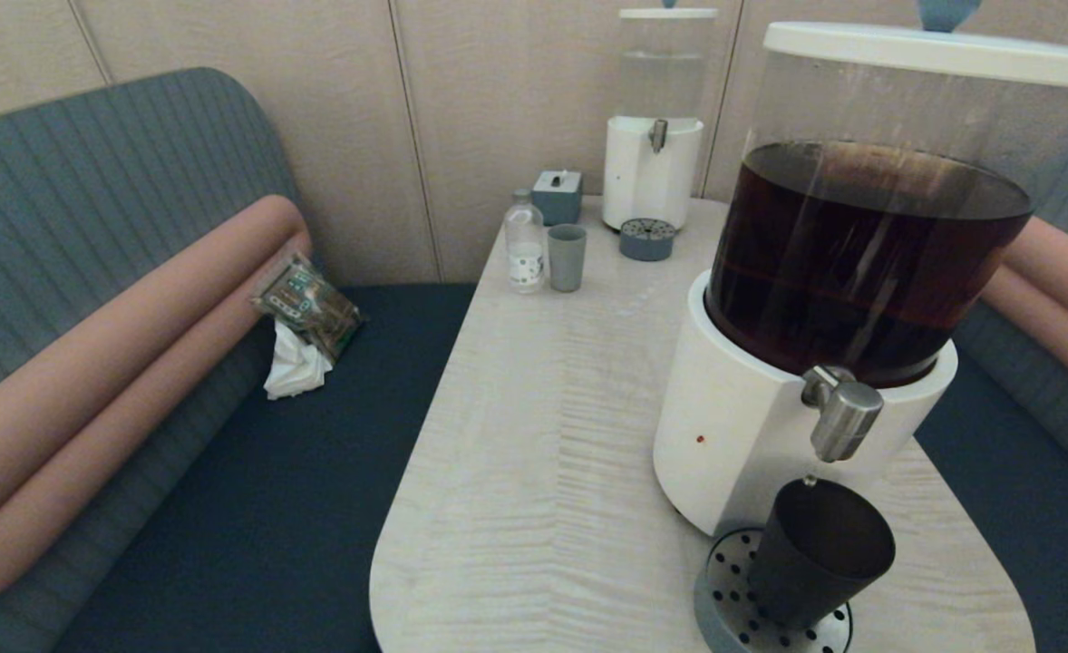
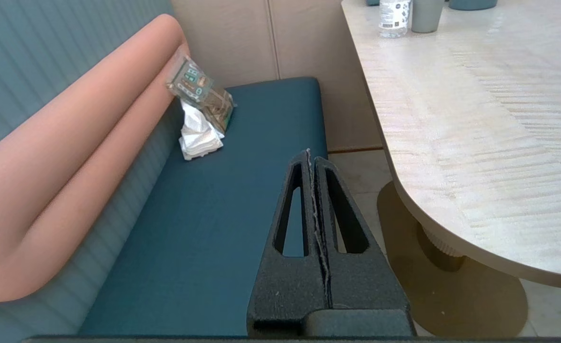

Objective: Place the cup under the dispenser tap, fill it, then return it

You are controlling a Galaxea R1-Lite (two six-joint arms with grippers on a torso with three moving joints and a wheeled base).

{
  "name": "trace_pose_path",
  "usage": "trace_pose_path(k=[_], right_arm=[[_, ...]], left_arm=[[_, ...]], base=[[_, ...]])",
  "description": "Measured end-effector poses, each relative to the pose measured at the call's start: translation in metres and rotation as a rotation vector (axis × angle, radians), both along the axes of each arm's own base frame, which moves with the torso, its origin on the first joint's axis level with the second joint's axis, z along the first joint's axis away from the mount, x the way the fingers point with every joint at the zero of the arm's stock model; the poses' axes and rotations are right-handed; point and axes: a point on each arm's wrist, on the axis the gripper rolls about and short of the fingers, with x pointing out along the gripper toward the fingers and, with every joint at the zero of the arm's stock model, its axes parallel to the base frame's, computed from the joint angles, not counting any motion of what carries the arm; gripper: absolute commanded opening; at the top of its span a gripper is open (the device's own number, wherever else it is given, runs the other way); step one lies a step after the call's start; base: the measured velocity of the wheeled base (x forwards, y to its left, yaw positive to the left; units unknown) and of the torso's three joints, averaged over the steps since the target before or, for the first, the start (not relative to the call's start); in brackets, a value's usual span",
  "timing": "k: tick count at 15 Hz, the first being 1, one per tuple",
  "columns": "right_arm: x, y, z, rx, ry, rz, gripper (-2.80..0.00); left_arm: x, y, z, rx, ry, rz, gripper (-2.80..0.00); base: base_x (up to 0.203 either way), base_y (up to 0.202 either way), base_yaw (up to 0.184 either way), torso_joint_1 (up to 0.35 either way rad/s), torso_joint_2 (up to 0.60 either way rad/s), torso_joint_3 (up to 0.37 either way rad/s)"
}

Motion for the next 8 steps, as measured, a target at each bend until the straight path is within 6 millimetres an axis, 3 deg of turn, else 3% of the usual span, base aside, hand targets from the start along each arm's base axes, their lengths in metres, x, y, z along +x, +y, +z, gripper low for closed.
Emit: trace_pose_path(k=[4,8], right_arm=[[0.005,0.0,-0.029,0.006,0.035,-0.007,-2.8],[0.026,-0.001,-0.053,0.036,0.002,-0.027,-2.8]], left_arm=[[0.0,0.0,0.0,0.0,0.0,0.0,-2.8],[0.0,0.0,0.0,0.0,0.0,0.0,-2.8]], base=[[0.0,0.0,0.0,0.0,0.0,0.0],[0.0,0.0,0.0,0.0,0.0,0.0]])
